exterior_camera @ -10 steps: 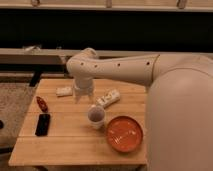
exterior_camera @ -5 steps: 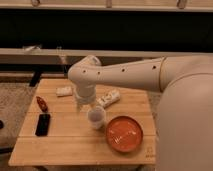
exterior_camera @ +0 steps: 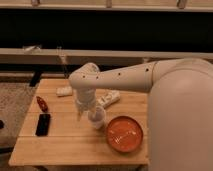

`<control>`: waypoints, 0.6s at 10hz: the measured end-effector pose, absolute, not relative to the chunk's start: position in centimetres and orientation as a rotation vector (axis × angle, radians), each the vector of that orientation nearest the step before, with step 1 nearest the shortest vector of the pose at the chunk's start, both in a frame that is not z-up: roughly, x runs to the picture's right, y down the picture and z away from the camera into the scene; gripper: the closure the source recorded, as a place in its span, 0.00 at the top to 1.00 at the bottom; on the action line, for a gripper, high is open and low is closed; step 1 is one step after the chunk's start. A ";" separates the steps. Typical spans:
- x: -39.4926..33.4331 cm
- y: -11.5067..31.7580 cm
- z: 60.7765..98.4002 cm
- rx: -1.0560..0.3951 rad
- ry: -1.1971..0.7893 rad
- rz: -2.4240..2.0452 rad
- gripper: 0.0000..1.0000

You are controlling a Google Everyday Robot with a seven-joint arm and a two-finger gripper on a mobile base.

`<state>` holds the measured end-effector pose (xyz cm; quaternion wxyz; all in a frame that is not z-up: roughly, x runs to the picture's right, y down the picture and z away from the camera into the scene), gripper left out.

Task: Pick up the ceramic cup

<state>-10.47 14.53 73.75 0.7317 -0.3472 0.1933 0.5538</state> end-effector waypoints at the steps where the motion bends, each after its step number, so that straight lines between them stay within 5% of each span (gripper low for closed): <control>1: -10.5 15.0 74.3 -0.775 0.434 1.212 0.59; 3: -10.2 15.4 75.0 -0.776 0.446 1.213 0.57; 6: -10.3 15.7 75.5 -0.764 0.464 1.201 0.28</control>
